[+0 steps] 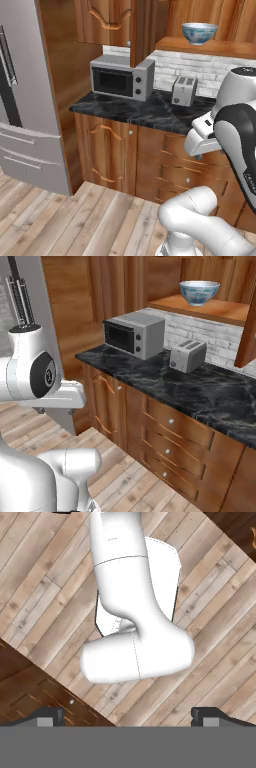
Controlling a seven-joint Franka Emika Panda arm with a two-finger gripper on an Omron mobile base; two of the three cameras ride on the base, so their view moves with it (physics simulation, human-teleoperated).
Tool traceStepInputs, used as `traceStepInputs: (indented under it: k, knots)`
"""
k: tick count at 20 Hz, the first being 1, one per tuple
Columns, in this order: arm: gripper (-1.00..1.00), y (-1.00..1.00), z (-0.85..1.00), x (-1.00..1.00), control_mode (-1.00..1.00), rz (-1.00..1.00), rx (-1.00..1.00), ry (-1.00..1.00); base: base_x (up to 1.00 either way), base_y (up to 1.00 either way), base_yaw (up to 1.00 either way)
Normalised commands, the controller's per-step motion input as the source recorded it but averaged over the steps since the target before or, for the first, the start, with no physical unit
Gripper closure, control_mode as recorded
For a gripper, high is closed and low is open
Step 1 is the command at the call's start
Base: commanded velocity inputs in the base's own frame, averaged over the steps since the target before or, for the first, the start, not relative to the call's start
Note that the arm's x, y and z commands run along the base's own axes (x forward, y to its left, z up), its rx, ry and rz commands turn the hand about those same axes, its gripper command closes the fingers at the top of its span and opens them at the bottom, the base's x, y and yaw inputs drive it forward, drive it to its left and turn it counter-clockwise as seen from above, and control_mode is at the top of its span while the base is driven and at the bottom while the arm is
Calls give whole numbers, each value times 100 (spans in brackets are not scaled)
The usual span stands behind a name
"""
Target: Pick up the bowls from the cabinet and place each bowl in front of a stool on the dining counter.
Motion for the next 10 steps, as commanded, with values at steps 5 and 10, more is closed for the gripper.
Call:
traceStepInputs:
  k: [5, 10]
  knots:
    - [-100, 0, 0, 0, 100, 0, 0, 0, 64, 6, -76]
    - [-100, 0, 0, 0, 100, 0, 0, 0, 83, 25, -68]
